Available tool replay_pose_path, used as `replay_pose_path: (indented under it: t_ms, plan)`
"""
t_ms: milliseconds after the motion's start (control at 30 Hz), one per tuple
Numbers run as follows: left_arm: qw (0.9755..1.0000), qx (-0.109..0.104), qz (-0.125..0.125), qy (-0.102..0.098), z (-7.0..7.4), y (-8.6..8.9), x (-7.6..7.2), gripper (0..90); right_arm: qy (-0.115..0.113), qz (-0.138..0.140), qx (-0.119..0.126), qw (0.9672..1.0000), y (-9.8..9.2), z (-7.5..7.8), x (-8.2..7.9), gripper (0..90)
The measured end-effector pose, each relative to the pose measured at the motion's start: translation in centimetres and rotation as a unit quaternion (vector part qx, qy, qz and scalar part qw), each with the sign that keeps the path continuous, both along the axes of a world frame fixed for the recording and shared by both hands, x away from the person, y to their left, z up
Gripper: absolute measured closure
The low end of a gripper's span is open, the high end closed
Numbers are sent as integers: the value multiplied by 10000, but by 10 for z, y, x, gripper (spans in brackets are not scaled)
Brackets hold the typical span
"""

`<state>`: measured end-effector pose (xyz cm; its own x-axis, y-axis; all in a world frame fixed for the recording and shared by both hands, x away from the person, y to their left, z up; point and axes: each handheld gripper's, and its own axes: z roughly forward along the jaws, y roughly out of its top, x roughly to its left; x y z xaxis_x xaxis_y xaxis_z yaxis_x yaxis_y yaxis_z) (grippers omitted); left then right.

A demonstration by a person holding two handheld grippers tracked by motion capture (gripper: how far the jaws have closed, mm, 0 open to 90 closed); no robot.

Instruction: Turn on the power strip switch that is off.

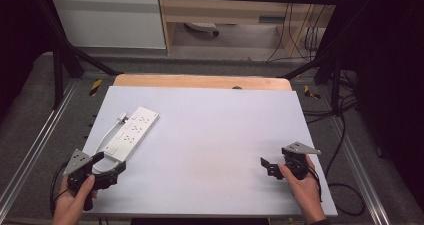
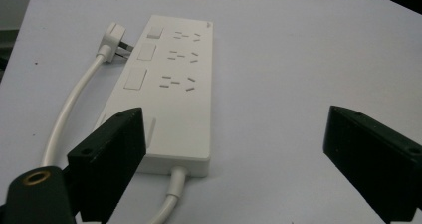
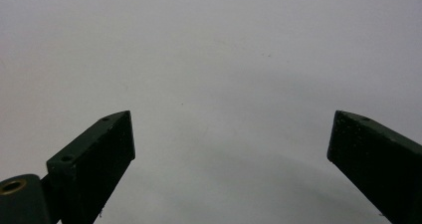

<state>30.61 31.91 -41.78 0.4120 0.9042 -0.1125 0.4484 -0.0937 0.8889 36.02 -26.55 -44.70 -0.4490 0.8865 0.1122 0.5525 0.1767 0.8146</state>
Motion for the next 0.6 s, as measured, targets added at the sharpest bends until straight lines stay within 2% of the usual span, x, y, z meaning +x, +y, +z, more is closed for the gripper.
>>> replay_pose_path:
  t_ms: [367,600]
  plan:
    - [9999,-101,-89,36,1,0,-1,84,-119,44,9,9999,0,4,-3,44]
    - [9996,-256,-102,-14,4,2,-2,72,-134,67,-9,9999,0,5,-5,41]
